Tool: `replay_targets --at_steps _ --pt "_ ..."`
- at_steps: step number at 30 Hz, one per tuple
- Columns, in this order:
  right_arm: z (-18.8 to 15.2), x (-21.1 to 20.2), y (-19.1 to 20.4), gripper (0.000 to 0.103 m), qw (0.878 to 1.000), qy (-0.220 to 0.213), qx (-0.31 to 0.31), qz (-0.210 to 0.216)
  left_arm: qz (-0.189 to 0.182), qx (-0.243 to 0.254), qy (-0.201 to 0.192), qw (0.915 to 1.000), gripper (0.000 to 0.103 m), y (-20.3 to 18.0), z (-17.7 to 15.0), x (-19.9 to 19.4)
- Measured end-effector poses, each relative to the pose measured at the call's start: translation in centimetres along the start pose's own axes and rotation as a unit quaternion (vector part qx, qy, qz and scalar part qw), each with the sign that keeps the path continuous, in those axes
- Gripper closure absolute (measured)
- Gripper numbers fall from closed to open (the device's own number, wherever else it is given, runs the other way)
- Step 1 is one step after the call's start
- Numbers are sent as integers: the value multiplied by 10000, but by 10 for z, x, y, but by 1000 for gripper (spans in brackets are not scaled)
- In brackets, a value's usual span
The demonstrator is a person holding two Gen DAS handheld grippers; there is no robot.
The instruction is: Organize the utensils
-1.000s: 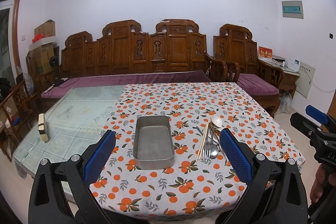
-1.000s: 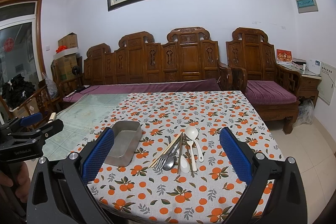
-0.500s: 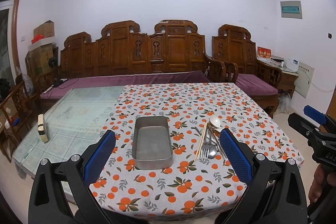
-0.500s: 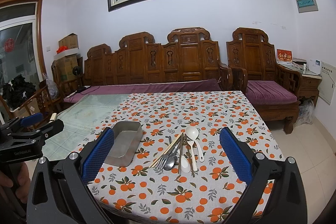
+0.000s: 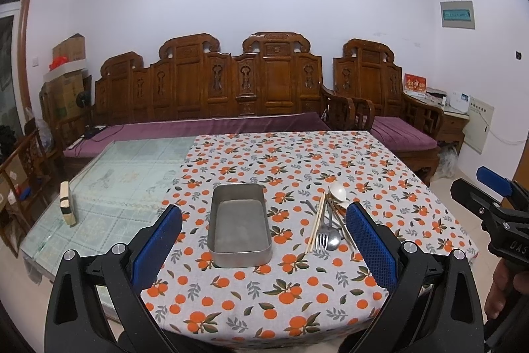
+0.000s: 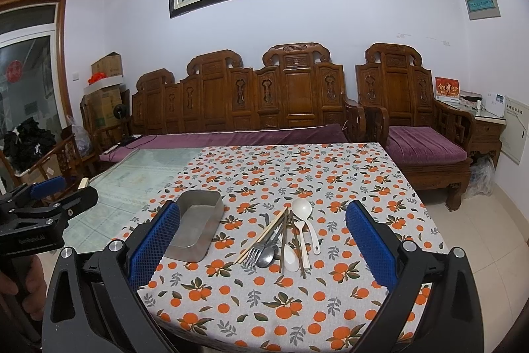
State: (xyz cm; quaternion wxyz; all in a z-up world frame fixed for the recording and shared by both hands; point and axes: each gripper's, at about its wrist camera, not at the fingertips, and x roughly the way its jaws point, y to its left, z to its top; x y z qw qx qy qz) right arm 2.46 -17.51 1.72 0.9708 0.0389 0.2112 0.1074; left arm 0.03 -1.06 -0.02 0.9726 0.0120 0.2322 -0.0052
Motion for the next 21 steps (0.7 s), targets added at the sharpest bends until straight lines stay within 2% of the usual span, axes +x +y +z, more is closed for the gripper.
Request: replay_targets --at_steps 13,21 --pt "-10 2 -1 3 10000 25 -8 8 -84 21 133 9999 7 0 -4 7" --pt "-17 16 -9 3 9999 121 -19 71 -208 40 518 9984 7 -2 -14 31"
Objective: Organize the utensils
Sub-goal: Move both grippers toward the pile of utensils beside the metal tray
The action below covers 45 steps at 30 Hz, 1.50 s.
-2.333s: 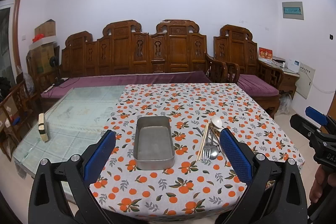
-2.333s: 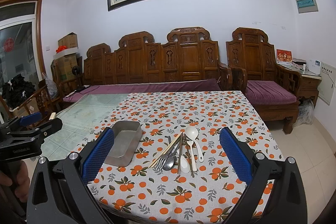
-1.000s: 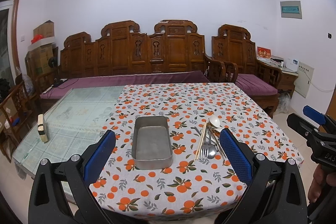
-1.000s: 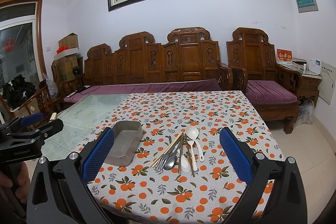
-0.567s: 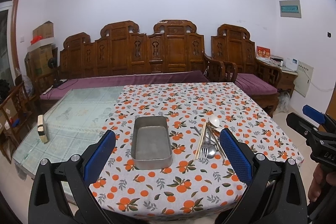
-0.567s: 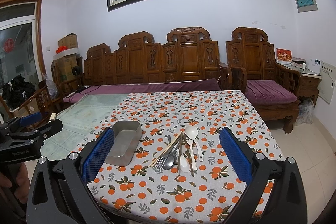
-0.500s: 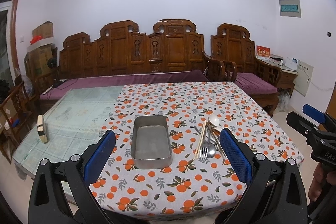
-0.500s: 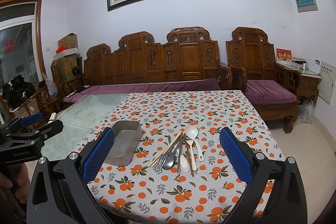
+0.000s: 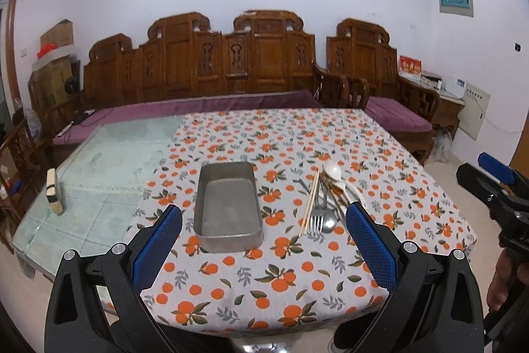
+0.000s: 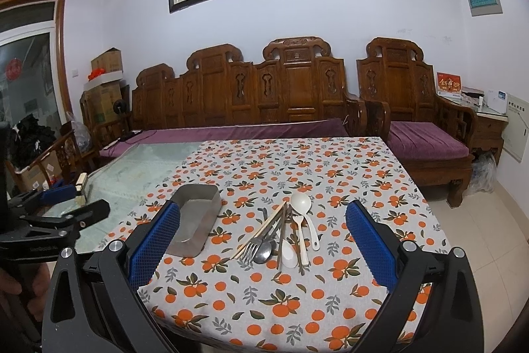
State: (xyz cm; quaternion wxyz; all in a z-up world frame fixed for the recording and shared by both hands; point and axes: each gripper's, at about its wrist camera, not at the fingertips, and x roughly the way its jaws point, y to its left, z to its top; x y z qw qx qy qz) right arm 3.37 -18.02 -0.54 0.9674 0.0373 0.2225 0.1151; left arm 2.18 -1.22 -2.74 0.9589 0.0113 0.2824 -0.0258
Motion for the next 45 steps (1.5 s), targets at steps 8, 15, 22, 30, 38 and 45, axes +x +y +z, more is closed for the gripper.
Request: replay_targets --at_steps 8,15,22,30,38,45 --pt "0 23 -10 3 9999 116 -39 9 -142 153 514 9985 7 -4 -10 35" --pt "5 49 -21 4 9995 281 -103 -93 -334 262 936 9947 7 -10 -16 66" --pt "-6 82 -39 16 9980 594 -114 -171 -440 359 1114 9922 7 -10 -16 99" --pt "-38 130 -59 35 9932 1149 23 -175 -718 543 1333 9870 7 -18 -13 135" --pt "-73 170 -65 58 9868 1610 164 106 -808 740 1444 9834 7 -33 -14 167" --pt "-89 205 -55 79 9786 1969 128 583 -925 685 1504 9819 7 -31 -13 188"
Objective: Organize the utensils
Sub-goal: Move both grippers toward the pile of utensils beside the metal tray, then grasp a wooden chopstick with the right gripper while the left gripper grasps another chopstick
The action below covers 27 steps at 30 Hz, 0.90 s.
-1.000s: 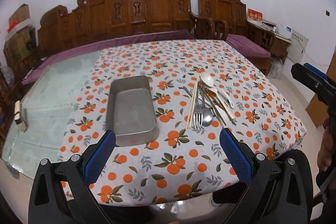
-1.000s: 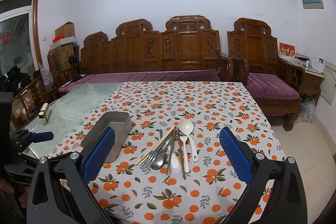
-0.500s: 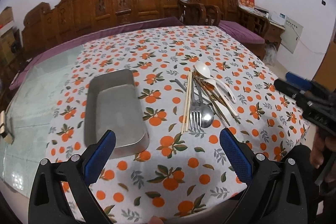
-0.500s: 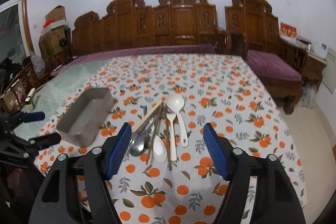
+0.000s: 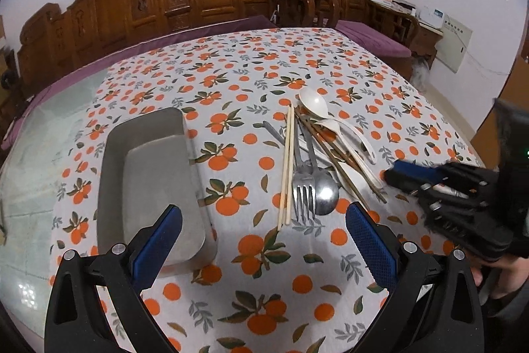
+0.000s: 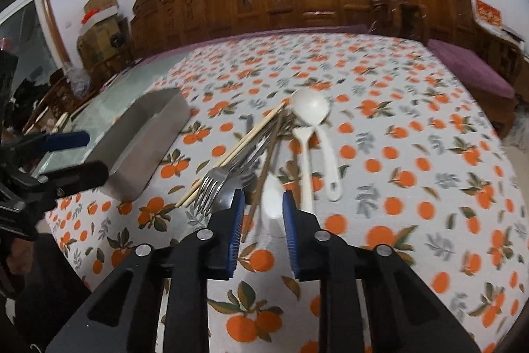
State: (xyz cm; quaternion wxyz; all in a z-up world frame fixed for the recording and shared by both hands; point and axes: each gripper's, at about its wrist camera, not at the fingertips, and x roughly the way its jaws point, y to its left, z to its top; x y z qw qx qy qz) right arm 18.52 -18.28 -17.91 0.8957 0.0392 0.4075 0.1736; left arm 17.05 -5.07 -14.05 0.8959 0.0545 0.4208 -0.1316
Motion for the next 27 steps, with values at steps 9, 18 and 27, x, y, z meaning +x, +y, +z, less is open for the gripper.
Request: replay_targets --at_steps 9,18,27 --pt "11 53 11 80 9971 580 -478 -141 5 45 -17 10000 8 -5 -1 8" --pt "24 73 16 80 9878 909 -1174 -476 3 -79 -8 10000 10 -1 -5 10" --pt "26 61 8 97 9881 931 -1181 -333 -2 53 103 9999 15 -14 -10 21"
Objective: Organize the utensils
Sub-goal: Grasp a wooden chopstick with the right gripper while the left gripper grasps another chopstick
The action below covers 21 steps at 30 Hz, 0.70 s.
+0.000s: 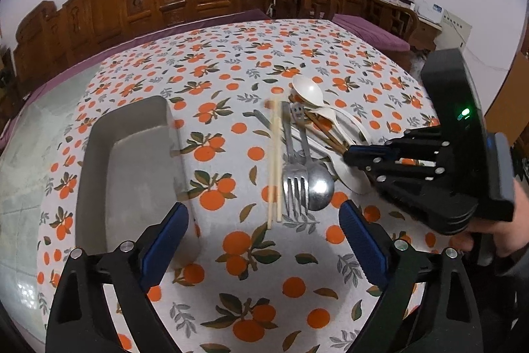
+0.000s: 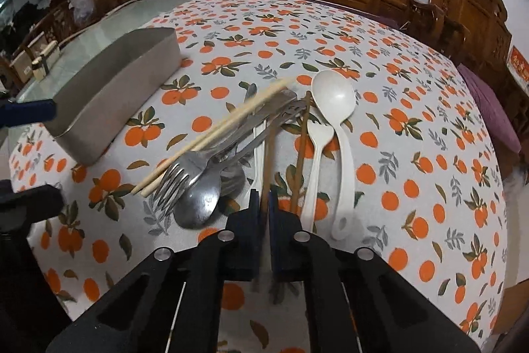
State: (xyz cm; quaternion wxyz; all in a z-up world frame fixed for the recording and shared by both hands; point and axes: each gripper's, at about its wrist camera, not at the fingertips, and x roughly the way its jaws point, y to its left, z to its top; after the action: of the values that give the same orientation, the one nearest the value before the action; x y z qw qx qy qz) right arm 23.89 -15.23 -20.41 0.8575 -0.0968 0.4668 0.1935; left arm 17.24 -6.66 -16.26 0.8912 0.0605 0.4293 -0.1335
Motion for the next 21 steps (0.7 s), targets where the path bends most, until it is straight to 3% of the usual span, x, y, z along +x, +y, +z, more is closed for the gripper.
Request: replay_targets --at_steps 7,17,21 --pt "-13 -15 -16 97 9999 -47 123 73 -35 121 141 9998 23 -12 2 18" --pt "-19 -42 -29 97 9998 -165 119 25 -32 10 426 9991 56 -9 8 54" --pt "-20 -42 -33 97 9997 -181 174 34 111 -61 439 9990 62 -1 8 58"
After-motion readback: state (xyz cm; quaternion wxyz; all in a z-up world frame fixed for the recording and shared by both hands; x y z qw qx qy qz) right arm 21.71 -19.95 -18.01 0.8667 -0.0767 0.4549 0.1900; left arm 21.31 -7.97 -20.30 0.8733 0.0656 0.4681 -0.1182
